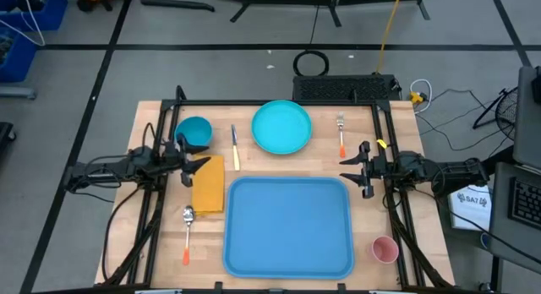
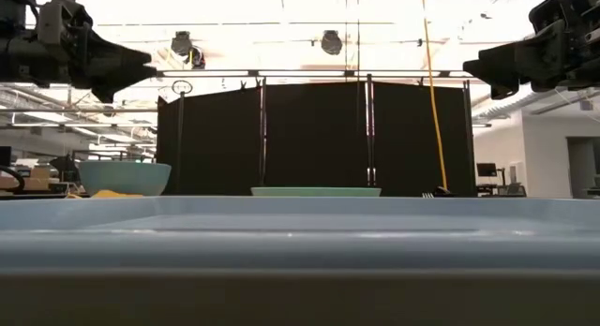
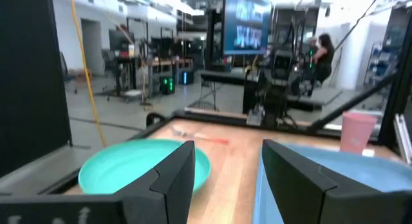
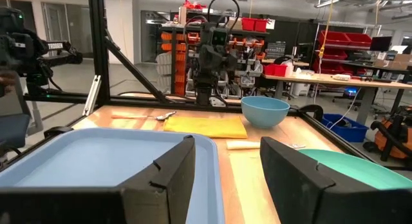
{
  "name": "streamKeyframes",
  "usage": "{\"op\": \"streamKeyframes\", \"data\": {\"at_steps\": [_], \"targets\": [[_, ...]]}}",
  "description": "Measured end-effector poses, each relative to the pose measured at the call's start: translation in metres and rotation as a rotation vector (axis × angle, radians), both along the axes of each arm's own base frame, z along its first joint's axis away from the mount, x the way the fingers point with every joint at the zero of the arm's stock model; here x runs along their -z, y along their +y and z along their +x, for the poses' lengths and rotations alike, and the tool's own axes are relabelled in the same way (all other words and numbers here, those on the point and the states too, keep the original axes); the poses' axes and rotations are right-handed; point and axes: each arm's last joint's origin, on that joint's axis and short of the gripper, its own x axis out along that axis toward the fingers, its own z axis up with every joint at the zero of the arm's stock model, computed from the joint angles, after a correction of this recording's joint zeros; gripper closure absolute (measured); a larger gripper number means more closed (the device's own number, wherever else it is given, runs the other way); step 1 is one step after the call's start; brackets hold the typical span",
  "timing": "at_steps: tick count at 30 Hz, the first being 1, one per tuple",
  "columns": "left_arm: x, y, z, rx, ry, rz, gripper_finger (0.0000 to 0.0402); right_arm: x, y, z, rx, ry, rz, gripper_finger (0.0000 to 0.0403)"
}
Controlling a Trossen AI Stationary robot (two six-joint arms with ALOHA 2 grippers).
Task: Set up tray
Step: Put the pink cup on the top right of the blue tray
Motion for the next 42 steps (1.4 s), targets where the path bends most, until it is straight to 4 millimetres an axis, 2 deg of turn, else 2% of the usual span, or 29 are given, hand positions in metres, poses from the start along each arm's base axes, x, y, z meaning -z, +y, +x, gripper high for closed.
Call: {"op": "streamKeyframes", "data": {"at_steps": [11,19,22,29,32,36,38,42], "targets": [[-0.009,0.0,-0.002,-0.009,-0.093,0.004,0.0215,-0.004,0.0,0.0,0.0,-0.04,0.0,0.0236],[-0.008,0.0,-0.001,-0.008,-0.087,0.004,0.0215,-0.005,0.0,0.0,0.0,-0.049,0.007,0.0236],[-0.008,0.0,-0.001,-0.008,-0.08,0.003,0.0215,-0.005,0.0,0.0,-0.006,-0.048,0.061,0.0236],[-0.001,0.0,0.0,-0.006,-0.013,-0.01,0.0215,-0.01,0.0,-0.001,-0.011,-0.106,0.093,0.0236],[-0.001,0.0,0.0,-0.006,-0.013,-0.023,0.0215,-0.016,0.0,-0.003,-0.014,-0.172,0.109,0.0236],[-0.001,0.0,0.0,-0.013,-0.015,-0.027,0.0215,-0.03,0.0,-0.005,-0.058,-0.307,0.252,0.0236],[-0.001,0.001,0.0,-0.016,-0.015,-0.032,0.0215,-0.035,0.002,-0.003,-0.101,-0.246,0.309,0.0236],[-0.001,0.001,0.0,-0.015,-0.018,-0.044,0.0215,-0.069,0.004,-0.004,-0.119,-0.017,0.428,0.0236]]}}
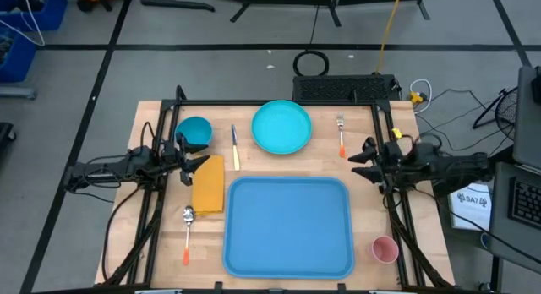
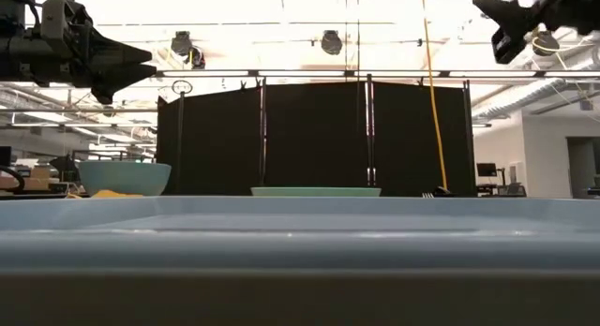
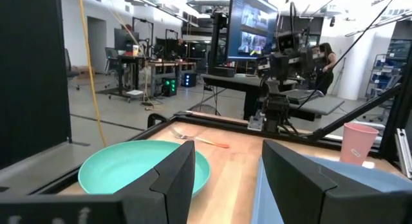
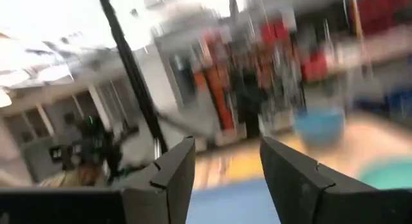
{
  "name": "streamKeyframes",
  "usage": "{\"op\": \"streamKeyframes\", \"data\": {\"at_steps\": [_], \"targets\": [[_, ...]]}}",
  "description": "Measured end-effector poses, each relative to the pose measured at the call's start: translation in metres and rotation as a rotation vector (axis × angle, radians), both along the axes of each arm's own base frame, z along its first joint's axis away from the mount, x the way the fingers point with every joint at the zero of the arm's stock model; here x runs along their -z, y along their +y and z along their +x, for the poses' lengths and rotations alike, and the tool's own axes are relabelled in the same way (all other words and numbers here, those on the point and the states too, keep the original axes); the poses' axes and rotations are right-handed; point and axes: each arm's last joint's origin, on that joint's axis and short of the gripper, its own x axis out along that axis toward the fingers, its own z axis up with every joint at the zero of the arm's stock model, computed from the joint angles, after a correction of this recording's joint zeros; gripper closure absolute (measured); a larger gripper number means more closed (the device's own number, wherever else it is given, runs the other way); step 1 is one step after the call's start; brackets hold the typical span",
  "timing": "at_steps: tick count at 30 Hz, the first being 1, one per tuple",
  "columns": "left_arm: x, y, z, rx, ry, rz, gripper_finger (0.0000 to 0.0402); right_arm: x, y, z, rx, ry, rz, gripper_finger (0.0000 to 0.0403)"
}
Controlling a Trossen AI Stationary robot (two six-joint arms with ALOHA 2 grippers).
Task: Set up tray
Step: Put the pink cup on the top right of the blue tray
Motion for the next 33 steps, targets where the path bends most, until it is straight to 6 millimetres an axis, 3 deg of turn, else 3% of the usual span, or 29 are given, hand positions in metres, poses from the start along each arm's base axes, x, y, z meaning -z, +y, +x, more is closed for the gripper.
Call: {"op": "streamKeyframes", "data": {"at_steps": [5,9,12,16,24,29,33], "targets": [[0.001,0.0,0.0,-0.003,0.007,-0.001,0.0215,-0.019,0.007,0.016,-0.019,0.521,0.169,0.0237],[0.003,0.0,0.0,-0.007,0.028,-0.004,0.0215,-0.01,0.018,0.028,-0.033,0.976,0.31,0.0251],[0.003,0.0,0.0,-0.008,0.032,-0.004,0.0215,-0.005,0.033,0.039,-0.144,1.153,0.463,0.0265],[0.003,0.001,0.0,-0.018,0.033,0.004,0.0215,-0.003,0.052,0.043,-0.194,1.28,0.536,0.0286],[0.003,0.001,0.0,-0.026,0.036,0.013,0.0215,-0.031,0.095,0.027,-0.085,1.36,0.553,0.0345],[0.003,0.001,0.0,-0.027,0.043,0.017,0.0215,-0.056,0.136,0.013,-0.022,1.326,0.455,0.0396],[0.004,0.001,0.0,-0.028,0.048,0.017,0.0215,-0.06,0.156,0.004,0.087,1.33,0.373,0.0397]]}}
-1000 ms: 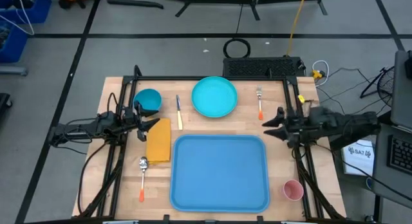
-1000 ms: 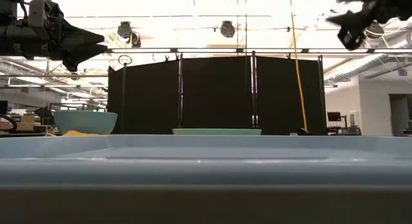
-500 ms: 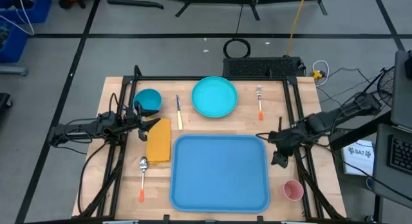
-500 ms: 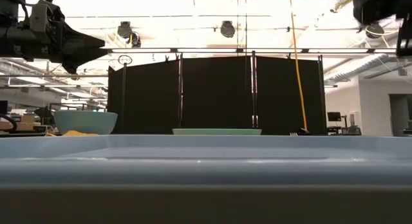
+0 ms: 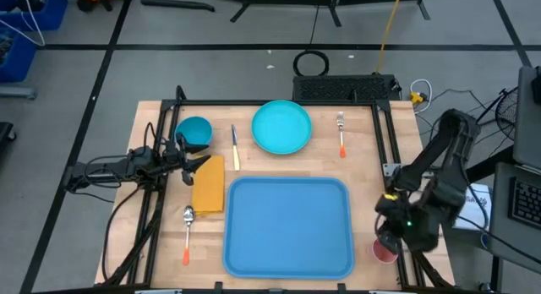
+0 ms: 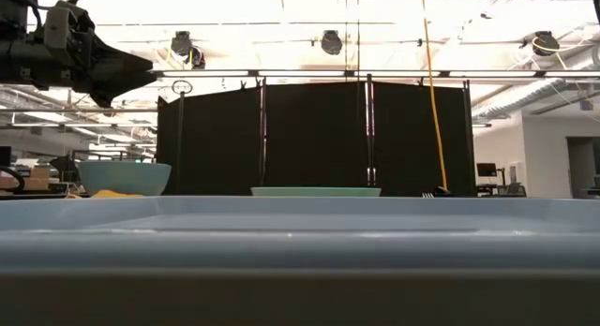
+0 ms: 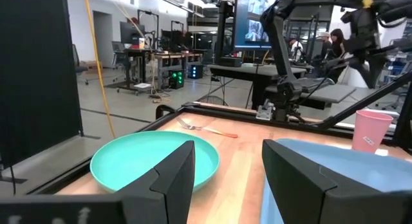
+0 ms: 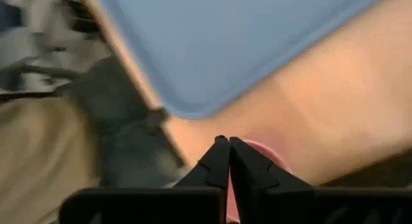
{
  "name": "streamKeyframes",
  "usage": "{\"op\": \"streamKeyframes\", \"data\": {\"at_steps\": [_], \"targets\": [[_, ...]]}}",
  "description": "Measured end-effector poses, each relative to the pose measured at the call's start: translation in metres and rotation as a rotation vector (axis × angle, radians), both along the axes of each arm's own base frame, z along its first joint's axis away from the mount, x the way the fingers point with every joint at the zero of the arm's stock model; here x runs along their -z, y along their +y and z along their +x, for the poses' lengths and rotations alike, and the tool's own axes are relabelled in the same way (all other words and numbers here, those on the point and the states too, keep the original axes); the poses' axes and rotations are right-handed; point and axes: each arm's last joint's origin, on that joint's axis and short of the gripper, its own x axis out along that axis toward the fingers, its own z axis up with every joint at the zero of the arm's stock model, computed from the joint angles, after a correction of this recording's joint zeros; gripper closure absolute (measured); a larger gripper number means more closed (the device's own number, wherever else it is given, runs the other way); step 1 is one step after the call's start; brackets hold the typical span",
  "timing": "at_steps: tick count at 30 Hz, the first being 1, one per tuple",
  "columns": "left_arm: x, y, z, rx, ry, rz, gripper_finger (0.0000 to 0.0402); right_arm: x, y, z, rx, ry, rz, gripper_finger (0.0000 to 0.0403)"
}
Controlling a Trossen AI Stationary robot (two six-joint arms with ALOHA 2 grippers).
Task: Set up tray
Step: Put the pink cup on the top right of the blue tray
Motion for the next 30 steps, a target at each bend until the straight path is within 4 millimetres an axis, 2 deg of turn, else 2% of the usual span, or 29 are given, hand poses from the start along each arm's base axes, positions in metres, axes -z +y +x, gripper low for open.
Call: {"op": "streamKeyframes", "data": {"at_steps": [4,8,11,17,22,26,30], "targets": [[0.0,0.001,0.0,-0.021,0.001,-0.002,0.0215,0.019,0.009,-0.008,0.001,0.243,-0.116,0.0401],[0.0,0.001,0.0,-0.044,0.001,-0.004,0.0215,0.027,0.008,-0.017,-0.02,0.409,-0.223,0.0402],[0.0,0.001,0.0,-0.046,0.001,-0.004,0.0215,0.026,0.007,-0.021,-0.005,0.39,-0.248,0.0402],[0.0,0.001,0.0,-0.046,0.002,-0.004,0.0215,0.025,0.016,-0.022,-0.003,0.348,-0.152,0.0388],[0.0,0.001,0.0,-0.051,0.009,0.015,0.0215,0.025,0.019,-0.022,0.028,0.335,-0.123,0.0331],[0.0,0.001,0.0,-0.051,0.009,0.018,0.0215,0.025,0.019,-0.02,0.042,0.25,-0.153,0.0278],[0.0,0.001,0.0,-0.05,0.009,0.019,0.0215,0.034,0.019,-0.019,0.044,0.249,-0.158,0.0253]]}}
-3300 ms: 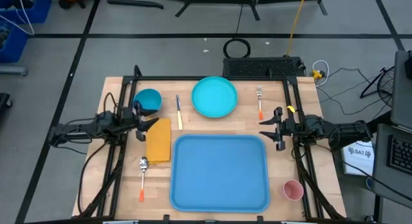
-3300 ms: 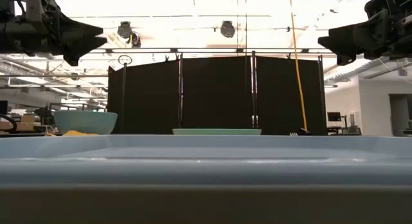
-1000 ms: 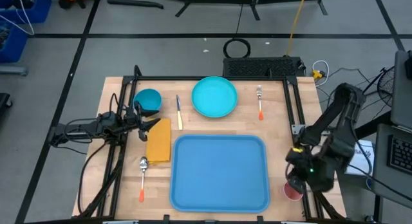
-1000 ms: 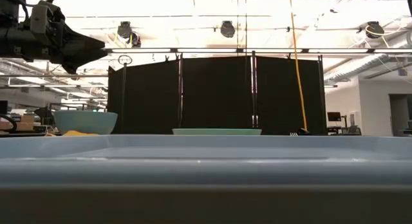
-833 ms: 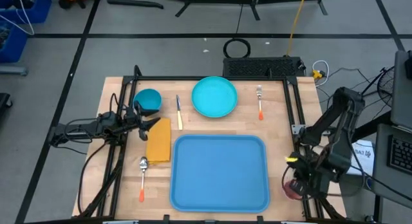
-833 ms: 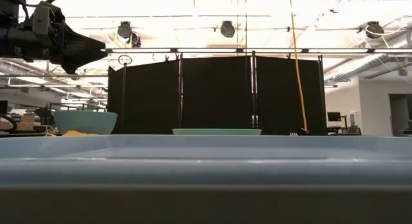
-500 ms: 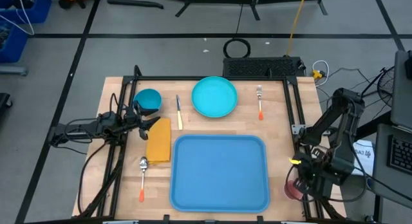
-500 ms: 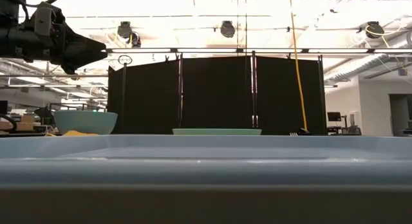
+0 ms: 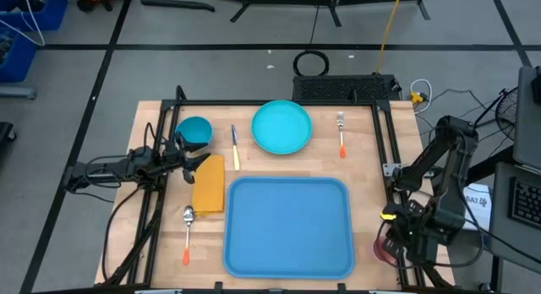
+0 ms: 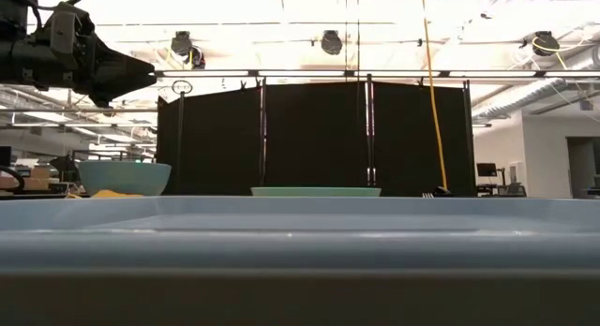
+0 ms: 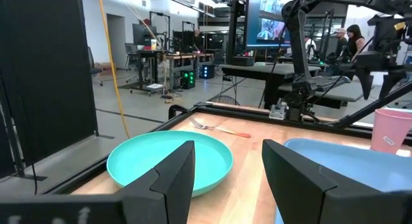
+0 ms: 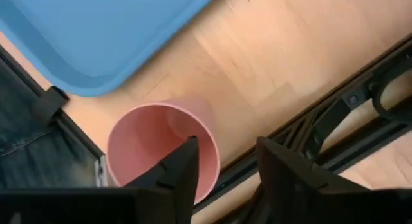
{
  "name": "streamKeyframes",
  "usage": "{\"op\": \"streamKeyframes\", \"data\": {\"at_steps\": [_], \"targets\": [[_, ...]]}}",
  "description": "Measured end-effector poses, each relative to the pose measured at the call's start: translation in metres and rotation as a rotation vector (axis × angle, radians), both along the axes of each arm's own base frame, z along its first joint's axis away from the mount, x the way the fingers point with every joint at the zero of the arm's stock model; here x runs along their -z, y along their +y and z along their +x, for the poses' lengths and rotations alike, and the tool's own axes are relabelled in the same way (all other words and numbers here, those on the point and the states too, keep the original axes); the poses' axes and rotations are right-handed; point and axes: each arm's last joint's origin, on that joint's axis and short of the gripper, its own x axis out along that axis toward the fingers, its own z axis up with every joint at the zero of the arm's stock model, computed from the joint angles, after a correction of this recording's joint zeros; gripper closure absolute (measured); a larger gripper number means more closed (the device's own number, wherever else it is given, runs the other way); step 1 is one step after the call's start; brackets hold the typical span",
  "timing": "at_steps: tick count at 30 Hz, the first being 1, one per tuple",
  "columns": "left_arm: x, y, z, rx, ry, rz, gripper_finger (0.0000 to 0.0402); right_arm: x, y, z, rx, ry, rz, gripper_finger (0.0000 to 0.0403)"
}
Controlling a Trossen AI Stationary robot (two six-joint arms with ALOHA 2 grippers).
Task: Set up tray
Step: Put the pink cup on the top right of the blue tray
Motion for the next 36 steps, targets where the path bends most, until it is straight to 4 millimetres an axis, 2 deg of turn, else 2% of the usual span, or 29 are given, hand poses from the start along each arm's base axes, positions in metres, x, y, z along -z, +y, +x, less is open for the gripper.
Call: {"op": "streamKeyframes", "data": {"at_steps": [6,21,23,27,28,36], "targets": [[0.0,0.0,0.0,-0.001,0.001,0.003,0.0215,0.02,0.004,0.0,-0.006,0.037,0.047,0.0259],[0.0,0.0,0.0,0.001,0.0,0.002,0.0215,0.045,0.005,0.0,-0.009,0.051,0.093,0.0288],[0.0,0.0,0.0,0.0,0.0,0.001,0.0215,0.046,0.004,-0.002,-0.011,0.088,0.086,0.0306],[0.0,0.0,0.0,0.002,0.0,0.0,0.0215,0.046,0.002,-0.003,-0.029,0.111,0.07,0.0383],[0.0,0.0,0.0,0.002,0.0,0.0,0.0215,0.046,0.001,-0.004,-0.036,0.113,0.063,0.0392],[0.0,0.0,0.0,0.003,0.0,0.0,0.0215,0.041,-0.011,-0.003,-0.037,-0.011,-0.053,0.0401]]}}
